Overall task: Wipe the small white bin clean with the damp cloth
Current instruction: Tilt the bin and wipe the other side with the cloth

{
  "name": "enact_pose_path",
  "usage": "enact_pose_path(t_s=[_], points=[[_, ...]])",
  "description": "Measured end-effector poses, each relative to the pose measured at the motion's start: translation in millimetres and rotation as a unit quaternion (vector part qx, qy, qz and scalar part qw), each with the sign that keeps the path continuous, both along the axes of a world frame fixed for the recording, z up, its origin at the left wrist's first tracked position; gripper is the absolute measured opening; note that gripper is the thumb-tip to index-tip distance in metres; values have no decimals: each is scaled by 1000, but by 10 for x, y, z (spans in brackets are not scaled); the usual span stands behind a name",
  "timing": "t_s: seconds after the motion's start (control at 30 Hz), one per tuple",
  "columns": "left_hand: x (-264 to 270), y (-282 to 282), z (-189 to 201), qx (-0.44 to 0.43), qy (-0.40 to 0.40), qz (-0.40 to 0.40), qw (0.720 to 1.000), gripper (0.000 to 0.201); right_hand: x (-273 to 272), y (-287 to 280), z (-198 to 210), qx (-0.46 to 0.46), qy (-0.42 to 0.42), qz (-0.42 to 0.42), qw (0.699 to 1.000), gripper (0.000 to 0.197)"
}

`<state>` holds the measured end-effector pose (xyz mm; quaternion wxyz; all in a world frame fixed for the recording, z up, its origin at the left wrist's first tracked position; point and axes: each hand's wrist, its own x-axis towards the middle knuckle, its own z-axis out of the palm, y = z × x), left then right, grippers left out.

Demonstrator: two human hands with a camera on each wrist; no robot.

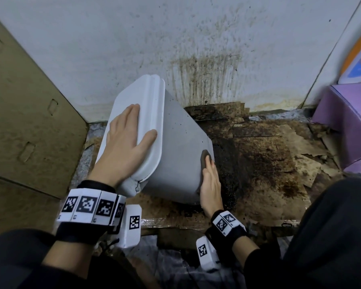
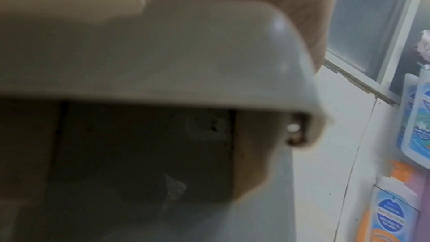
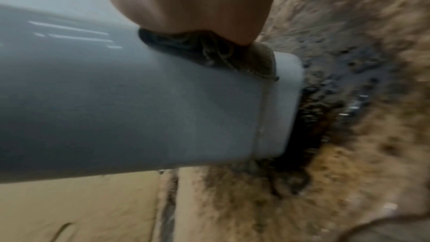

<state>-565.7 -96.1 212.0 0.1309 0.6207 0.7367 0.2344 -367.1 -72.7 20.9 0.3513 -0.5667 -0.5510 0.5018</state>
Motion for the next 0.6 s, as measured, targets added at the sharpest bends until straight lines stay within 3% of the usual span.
enact_pose_path(t_s=[0.33, 0.47, 0.6], points=[[25, 14, -12, -1, 9, -3, 1000, 95, -482, -215, 1188, 123, 121, 111, 979, 58], [35, 24, -23, 2, 13, -4, 1000, 94, -471, -223, 1132, 187, 82, 144, 968, 55], [5, 4, -32, 3, 3, -1, 1000, 91, -330, -168, 781, 243, 27, 132, 961, 53]])
